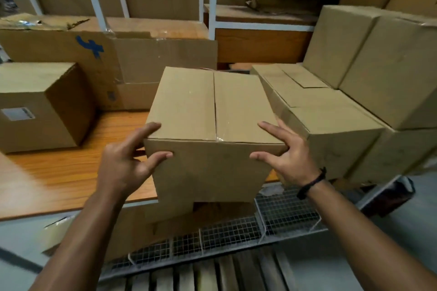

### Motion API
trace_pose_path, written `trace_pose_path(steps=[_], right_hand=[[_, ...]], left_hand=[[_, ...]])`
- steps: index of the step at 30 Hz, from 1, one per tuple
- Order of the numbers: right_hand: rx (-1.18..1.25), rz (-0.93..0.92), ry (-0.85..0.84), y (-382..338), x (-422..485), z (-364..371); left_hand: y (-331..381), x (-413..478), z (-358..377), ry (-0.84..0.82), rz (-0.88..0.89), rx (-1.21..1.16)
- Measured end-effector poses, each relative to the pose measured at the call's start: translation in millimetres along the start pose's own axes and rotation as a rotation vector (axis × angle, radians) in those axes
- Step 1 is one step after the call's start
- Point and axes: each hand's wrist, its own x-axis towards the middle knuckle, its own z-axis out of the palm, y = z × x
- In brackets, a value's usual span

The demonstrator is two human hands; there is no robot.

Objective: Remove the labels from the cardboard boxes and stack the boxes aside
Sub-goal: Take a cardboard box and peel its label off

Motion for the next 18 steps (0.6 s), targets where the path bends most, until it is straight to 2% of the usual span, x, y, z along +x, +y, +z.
trace_pose_path(steps=[4,10,14,18], right_hand=[[0.03,-0.098,0.103,-7,24,-51],[0.047,-0.187,0.218,-14,92,-101],[0.041,-0.2,0.272,-2,139,-116],[0.029,-0.187,0.317,13,179,-120]], left_hand=[[41,31,24,0.162,0.017,-0.051],[73,108,46,0.312,0.016,-0.117],[78,153,58,0.335,0.043,-0.114],[66,202,75,0.279,0.055,-0.134]])
